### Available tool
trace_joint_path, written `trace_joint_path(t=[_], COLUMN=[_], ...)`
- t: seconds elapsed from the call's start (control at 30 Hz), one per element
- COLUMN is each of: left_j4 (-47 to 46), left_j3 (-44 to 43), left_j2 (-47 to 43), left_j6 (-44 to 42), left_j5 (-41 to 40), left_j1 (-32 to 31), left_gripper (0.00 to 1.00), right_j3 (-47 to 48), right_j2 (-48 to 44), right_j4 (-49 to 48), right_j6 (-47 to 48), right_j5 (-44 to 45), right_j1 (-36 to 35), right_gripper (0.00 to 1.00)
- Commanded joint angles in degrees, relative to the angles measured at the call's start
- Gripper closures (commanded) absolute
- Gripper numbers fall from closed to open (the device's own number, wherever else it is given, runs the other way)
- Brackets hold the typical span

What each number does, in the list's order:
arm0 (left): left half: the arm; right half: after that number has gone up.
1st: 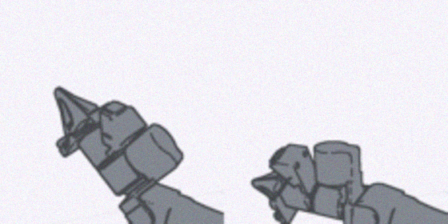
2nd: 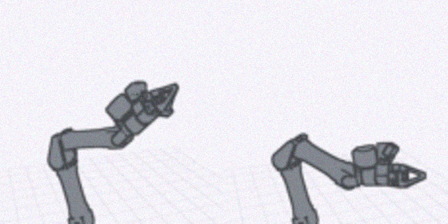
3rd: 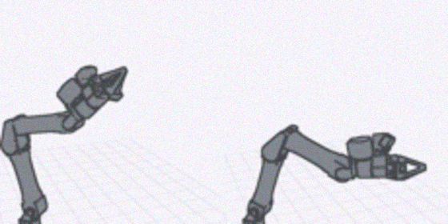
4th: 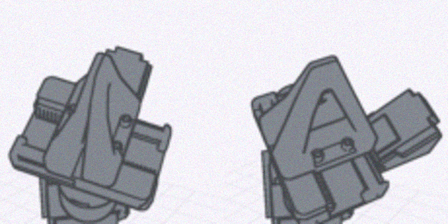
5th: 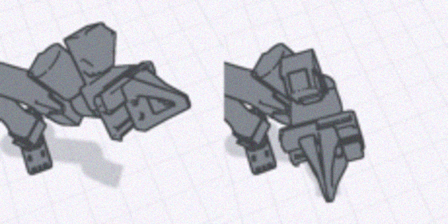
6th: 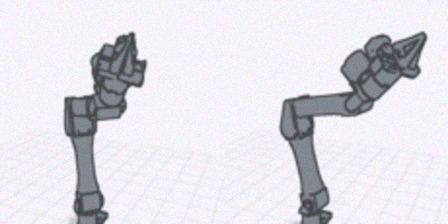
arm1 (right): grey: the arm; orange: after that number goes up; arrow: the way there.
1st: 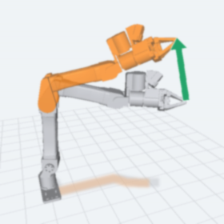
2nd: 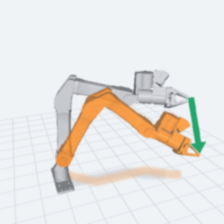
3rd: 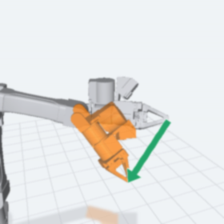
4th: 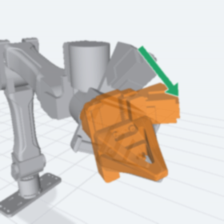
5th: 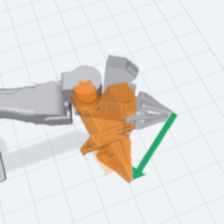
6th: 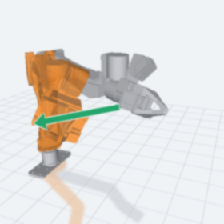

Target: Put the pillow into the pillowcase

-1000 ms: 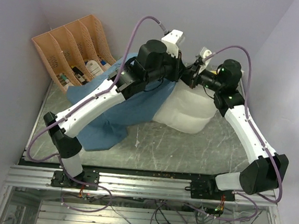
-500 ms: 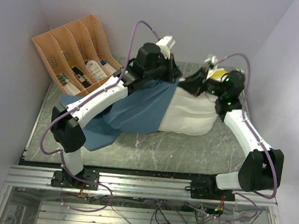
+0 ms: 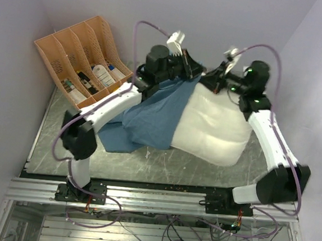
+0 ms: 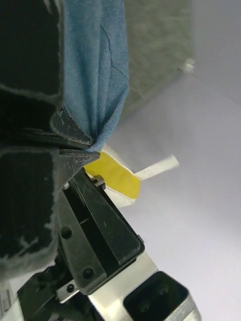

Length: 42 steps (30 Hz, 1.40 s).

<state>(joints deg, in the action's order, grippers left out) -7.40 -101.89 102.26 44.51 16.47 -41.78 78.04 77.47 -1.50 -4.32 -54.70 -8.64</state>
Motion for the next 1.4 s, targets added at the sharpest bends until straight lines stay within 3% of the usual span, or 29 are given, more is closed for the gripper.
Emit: trace_joint_path(t=[0.0,0.13,0.17,0.2,0.27,0.37,0.47,0.57,0.63,0.73,0.8,1.0,1.13,1.23,1.37], left_j4=[-1.3,2.73,5.51,8.26,15.27,22.47,19.29,9.33,4.06,1.97,2.53,7.11,10.25,14.36,14.66], left_j3=[4.53,0.04,-1.69,-3.6,-7.83,-12.54,-5.72,8.27,17.56,28.55,35.77,55.41,61.7,62.09,60.12], left_j2=[12.01,19.28,19.96,19.96,18.63,13.68,2.63,-9.64,-16.89,-24.97,-29.68,-41.62,-41.52,-36.05,-26.38], left_j6=[7.44,5.43,3.2,0.83,-4.96,-13.72,-19.31,-21.35,-21.36,-17.0,-14.1,-10.19,0.15,9.58,12.84], left_j5=[7.61,8.69,6.62,4.01,-2.82,-13.7,-21.75,-24.22,-19.67,-12.45,-11.04,-41.78,-54.07,-59.26,-60.66], left_j1=[1.14,3.31,3.89,4.38,4.84,4.87,4.88,5.02,5.12,5.06,2.97,-18.31,-25.39,-27.84,-28.12], left_gripper=[0.93,0.91,0.83,0.67,0.45,0.25,0.01,0.01,0.0,0.08,0.16,0.2,0.22,0.2,0.12], right_j3=[-7.19,-5.15,-3.93,-3.1,-2.7,-2.07,-3.75,-8.65,-11.53,-15.96,-19.92,-37.36,-38.15,-38.62,-38.68], right_j2=[8.9,16.12,17.08,16.95,14.6,9.16,3.06,-2.2,-5.56,-9.08,-11.3,-17.03,-13.42,-11.27,-9.32], right_j4=[3.04,6.14,7.75,8.57,9.44,13.09,17.68,19.42,24.01,39.61,47.3,29.61,29.77,28.49,27.03], right_j6=[4.87,7.14,8.28,9.1,11.34,17.13,24.17,30.4,35.63,55.24,67.56,54.5,52.42,50.71,48.63], right_j5=[10.13,11.97,11.89,11.52,10.29,9.23,9.64,7.77,1.66,-11.69,-12.45,13.02,20.01,24.63,28.78], right_j1=[-2.72,-2.48,-1.66,-0.74,1.85,5.15,6.01,6.01,5.94,4.23,0.25,-14.79,-17.2,-17.9,-18.24], right_gripper=[0.95,0.72,0.67,0.62,0.45,0.2,0.08,0.04,0.04,0.02,0.01,0.01,0.06,0.09,0.13])
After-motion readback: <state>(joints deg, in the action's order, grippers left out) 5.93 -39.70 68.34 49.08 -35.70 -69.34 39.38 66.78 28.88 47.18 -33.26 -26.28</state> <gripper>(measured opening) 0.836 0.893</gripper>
